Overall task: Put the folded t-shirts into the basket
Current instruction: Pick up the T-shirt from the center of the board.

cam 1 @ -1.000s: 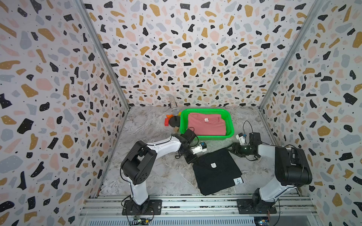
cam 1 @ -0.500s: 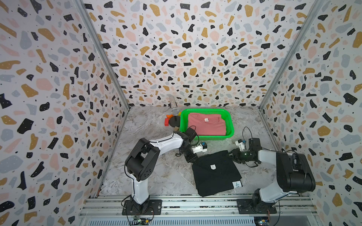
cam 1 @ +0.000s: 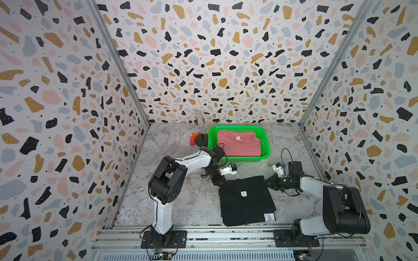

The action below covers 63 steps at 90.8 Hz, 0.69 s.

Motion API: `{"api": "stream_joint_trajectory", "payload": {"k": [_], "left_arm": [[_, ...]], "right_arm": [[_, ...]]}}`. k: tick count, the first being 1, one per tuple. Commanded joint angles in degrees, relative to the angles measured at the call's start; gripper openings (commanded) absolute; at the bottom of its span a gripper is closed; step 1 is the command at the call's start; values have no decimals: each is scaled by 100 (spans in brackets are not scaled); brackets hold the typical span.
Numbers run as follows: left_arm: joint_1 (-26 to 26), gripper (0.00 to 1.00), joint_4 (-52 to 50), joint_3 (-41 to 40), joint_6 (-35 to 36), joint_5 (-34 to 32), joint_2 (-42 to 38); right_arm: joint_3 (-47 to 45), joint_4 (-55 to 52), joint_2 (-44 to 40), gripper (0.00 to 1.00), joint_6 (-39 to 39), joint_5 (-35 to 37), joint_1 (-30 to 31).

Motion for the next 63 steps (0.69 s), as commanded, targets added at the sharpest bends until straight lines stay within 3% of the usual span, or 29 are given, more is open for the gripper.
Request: {"api": "stream_joint_trajectory", "payload": {"k": [1, 27, 63], "left_arm": [[109, 0, -390, 228, 375, -114, 94], [275, 0, -450, 473, 630, 225, -44], [485, 0, -462, 392, 434, 629, -978]], "right_arm": [[-198, -708, -840, 0, 233, 324, 58], [-581, -571, -2788, 0, 111, 515, 93], [-249, 113, -3151, 0, 248, 278, 115]]}}
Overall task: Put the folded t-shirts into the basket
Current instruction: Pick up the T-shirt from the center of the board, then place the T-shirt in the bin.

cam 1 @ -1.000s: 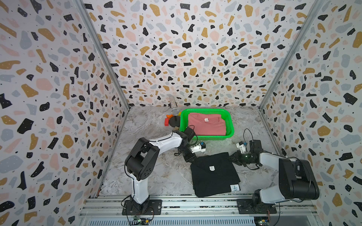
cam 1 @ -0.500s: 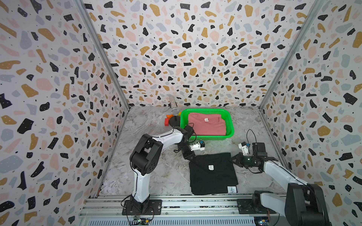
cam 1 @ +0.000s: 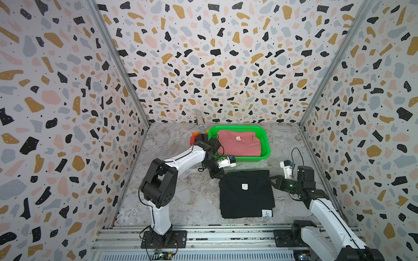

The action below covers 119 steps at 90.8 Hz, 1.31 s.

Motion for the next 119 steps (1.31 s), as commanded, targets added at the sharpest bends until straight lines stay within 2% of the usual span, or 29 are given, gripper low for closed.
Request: {"api": "stream_joint_trajectory", "payload": {"k": [1, 24, 45, 66, 86, 98, 107, 119], "left_arm": [[153, 0, -152, 6, -89, 217, -375], [283, 0, -251, -11, -180, 244, -1063], [622, 0, -405, 633, -248, 0, -1083], [898, 0, -571, 2026, -248, -398, -462], [1068, 0, 271, 3222, -195, -1043, 560], [1075, 0, 475, 4210, -201, -1122, 1288], [1076, 0, 443, 4710, -109, -1127, 1771], [1079, 0, 470, 4870, 192, -1319, 2142]], "right_arm": [[343, 277, -151, 0, 38, -87, 23], [1087, 468, -14, 0, 232, -117, 23], [2174, 942, 970, 0, 394, -24, 84], [3654, 1160, 2475, 0, 287, 80, 203], [4806, 1357, 3850, 0, 289, 241, 208], [5392, 1469, 4625, 0, 378, 270, 216], [5650, 1506, 5043, 0, 438, 311, 223], [5613, 1666, 5330, 0, 476, 410, 216]]}}
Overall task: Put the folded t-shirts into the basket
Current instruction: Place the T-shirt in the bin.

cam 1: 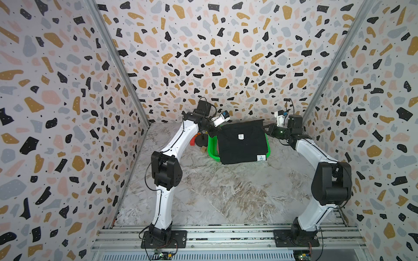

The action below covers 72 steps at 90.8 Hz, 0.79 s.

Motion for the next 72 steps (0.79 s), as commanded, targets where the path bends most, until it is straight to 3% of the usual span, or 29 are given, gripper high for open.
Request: {"api": "stream_joint_trajectory", "payload": {"k": [1, 21, 72], "left_arm": [[53, 0, 117, 251, 322, -224, 202], [100, 0, -45, 381, 770, -310, 703], [24, 0, 586, 1069, 863, -972, 1570]], "right_arm": [[147, 313, 36, 0, 82, 118, -20], [-263, 787, 415, 0, 288, 189, 103], [277, 814, 1188, 0, 485, 704, 235]]}}
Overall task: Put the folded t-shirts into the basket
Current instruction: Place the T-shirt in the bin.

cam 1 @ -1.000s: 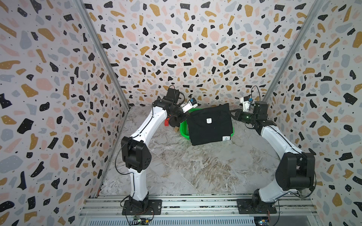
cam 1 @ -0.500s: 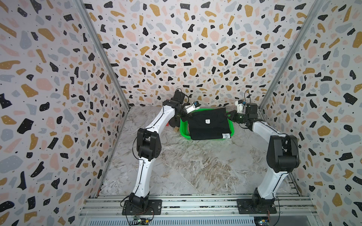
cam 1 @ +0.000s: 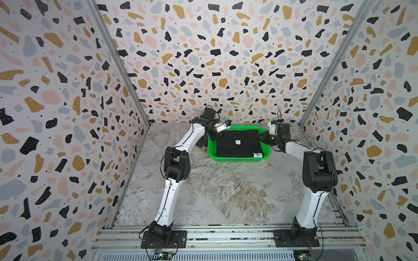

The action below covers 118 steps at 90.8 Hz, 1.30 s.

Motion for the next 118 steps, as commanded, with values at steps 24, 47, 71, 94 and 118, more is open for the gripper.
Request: {"api": "stream_joint_trajectory", "payload": {"k": [24, 47, 71, 94, 118], "left_arm": [[12, 2, 830, 185, -112, -727, 141], [-46, 51, 964, 93, -449, -917, 68], [-168, 76, 445, -70, -831, -475, -748], [-309, 78, -485, -381, -1308, 490, -1978], [-485, 67, -531, -2557, -1434, 1241, -2878]], "right_arm": [[974, -277, 354, 0, -214, 197, 34], [856, -195, 349, 40, -157, 387, 34], [898, -388, -238, 47, -231, 352, 34], [959, -1995, -1283, 46, -977, 526, 123], [938, -4243, -1489, 19, -1029, 92, 479]]}}
